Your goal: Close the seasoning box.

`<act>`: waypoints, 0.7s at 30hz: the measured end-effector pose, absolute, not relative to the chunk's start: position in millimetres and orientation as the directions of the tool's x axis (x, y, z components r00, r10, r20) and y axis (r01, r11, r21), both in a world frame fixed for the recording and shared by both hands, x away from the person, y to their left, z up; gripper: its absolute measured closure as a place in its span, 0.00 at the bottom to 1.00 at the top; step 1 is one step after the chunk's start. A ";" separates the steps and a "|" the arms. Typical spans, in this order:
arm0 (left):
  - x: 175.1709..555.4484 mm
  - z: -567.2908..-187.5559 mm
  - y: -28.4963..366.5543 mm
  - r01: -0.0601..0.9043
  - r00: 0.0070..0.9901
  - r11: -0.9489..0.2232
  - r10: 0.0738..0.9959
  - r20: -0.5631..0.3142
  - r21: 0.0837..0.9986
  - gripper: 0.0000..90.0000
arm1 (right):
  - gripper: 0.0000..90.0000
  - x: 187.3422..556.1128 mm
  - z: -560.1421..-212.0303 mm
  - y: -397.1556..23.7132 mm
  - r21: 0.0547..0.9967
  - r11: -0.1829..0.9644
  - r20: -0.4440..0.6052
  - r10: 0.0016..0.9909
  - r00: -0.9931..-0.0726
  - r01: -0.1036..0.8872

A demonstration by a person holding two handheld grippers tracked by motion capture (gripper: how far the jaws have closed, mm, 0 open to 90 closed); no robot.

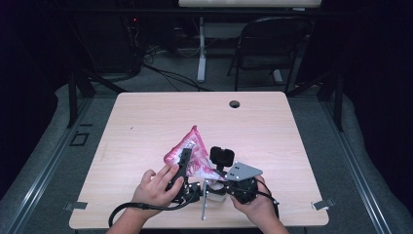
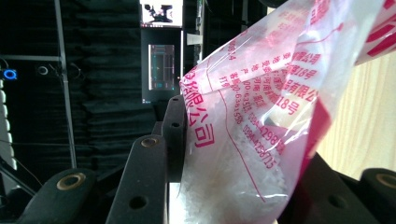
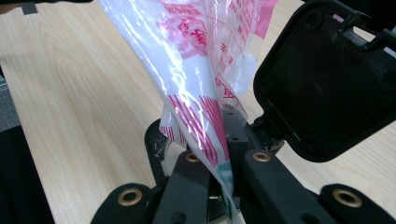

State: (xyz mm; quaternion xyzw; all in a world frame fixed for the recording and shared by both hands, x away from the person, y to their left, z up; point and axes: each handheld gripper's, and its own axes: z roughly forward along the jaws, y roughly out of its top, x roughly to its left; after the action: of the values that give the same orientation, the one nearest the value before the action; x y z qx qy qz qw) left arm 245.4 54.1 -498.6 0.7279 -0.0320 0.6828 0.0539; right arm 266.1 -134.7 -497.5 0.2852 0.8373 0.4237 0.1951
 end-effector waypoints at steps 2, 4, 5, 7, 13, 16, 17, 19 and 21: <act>245.5 -499.0 54.8 -0.117 0.066 -0.992 0.028 0.997 0.035 0.76 | 1.00 266.1 -497.2 -134.4 0.822 0.477 -0.085 0.644 -0.761 0.312; 245.7 -500.1 55.8 -0.111 0.074 -0.993 0.040 0.996 0.048 0.76 | 1.00 266.2 -496.9 -134.3 0.822 0.477 -0.086 0.643 -0.761 0.310; 245.6 -500.8 56.4 -0.105 0.081 -0.993 0.048 0.996 0.057 0.76 | 1.00 266.3 -496.6 -134.2 0.824 0.474 -0.085 0.645 -0.760 0.310; 245.9 -501.7 57.4 -0.102 0.090 -0.992 0.058 0.994 0.068 0.76 | 1.00 266.4 -495.7 -134.5 0.825 0.474 -0.089 0.646 -0.758 0.308; 246.8 -504.7 60.0 -0.095 0.108 -0.991 0.086 0.990 0.096 0.76 | 1.00 266.4 -494.5 -133.0 0.828 0.474 -0.094 0.646 -0.757 0.302; 247.2 -506.6 61.5 -0.086 0.123 -0.988 0.117 0.985 0.128 0.76 | 1.00 266.1 -493.7 -132.7 0.829 0.473 -0.096 0.646 -0.758 0.298; 247.3 -506.8 61.8 -0.087 0.122 -0.987 0.124 0.985 0.135 0.76 | 1.00 266.1 -493.0 -132.9 0.827 0.478 -0.101 0.644 -0.758 0.296; 247.4 -507.8 62.4 -0.080 0.130 -0.986 0.138 0.982 0.149 0.77 | 1.00 266.1 -492.0 -132.8 0.827 0.480 -0.105 0.643 -0.759 0.293; 247.6 -508.3 63.1 -0.075 0.141 -0.984 0.150 0.979 0.162 0.77 | 1.00 266.1 -491.4 -132.5 0.827 0.481 -0.108 0.642 -0.759 0.290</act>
State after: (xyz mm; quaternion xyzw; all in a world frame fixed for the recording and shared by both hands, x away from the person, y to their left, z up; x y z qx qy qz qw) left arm 247.6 63.1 -508.3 0.7504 0.0251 0.6549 0.0858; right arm 266.1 -132.5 -491.4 0.2791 0.8354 0.4260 0.2067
